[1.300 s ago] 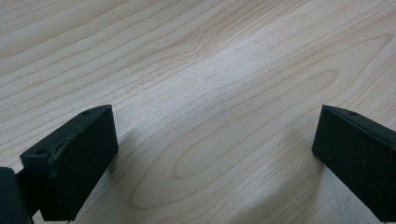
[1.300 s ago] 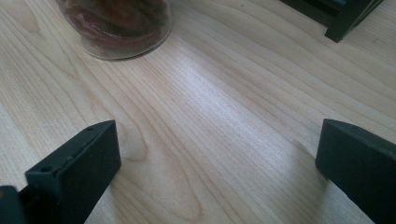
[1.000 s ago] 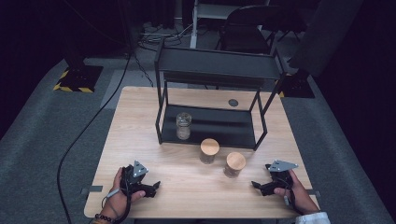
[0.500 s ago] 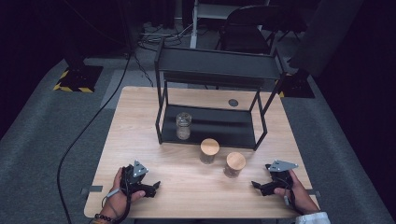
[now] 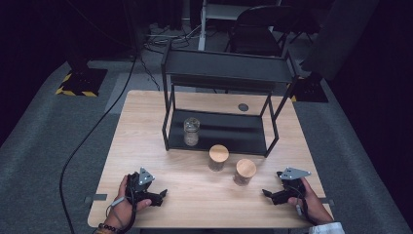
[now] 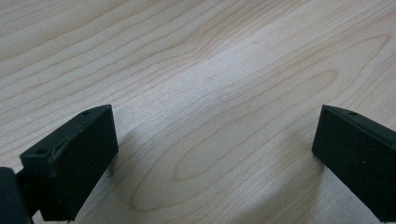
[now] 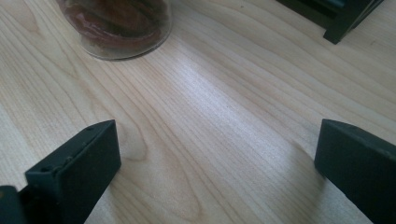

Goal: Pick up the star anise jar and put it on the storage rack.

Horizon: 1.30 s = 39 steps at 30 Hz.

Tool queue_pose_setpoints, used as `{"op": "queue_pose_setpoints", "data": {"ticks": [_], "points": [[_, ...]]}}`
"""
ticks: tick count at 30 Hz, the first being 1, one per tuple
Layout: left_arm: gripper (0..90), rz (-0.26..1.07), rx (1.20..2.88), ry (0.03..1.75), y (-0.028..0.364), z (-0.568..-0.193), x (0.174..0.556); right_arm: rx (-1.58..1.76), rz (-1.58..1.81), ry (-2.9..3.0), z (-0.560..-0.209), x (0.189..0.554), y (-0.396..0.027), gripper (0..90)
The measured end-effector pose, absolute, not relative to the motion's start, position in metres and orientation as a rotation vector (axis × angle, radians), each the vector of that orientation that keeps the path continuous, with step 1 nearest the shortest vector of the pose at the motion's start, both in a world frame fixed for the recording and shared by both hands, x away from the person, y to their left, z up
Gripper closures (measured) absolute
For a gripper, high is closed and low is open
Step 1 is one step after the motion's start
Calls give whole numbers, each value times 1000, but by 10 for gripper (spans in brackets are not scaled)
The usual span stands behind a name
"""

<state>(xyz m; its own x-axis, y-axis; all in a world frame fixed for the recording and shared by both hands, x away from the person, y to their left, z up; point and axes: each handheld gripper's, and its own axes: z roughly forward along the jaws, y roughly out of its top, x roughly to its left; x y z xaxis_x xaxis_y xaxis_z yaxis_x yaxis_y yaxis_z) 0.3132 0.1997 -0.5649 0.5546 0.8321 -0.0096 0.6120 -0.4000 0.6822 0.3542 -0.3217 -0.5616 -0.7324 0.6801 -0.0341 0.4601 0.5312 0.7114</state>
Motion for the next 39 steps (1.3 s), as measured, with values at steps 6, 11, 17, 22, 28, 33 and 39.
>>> {"op": "queue_pose_setpoints", "data": {"ticks": [6,11,17,22,28,33,39], "points": [[0,443,2148,1155,200,-565,313,948,990,2472,-560,354,-323,2],[0,443,2149,1153,200,-565,313,956,939,2501,-556,353,-320,13],[0,443,2149,1151,200,-565,313,928,909,2550,-551,350,-318,23],[0,444,2151,1149,200,-565,314,918,927,2557,-542,347,-318,23],[0,441,2151,1148,200,-565,314,884,950,2564,-532,342,-316,23],[0,440,2152,1146,200,-565,314,868,996,2568,-525,338,-314,23],[0,439,2152,1146,200,-565,314,836,1029,2585,-516,334,-307,23]]}}
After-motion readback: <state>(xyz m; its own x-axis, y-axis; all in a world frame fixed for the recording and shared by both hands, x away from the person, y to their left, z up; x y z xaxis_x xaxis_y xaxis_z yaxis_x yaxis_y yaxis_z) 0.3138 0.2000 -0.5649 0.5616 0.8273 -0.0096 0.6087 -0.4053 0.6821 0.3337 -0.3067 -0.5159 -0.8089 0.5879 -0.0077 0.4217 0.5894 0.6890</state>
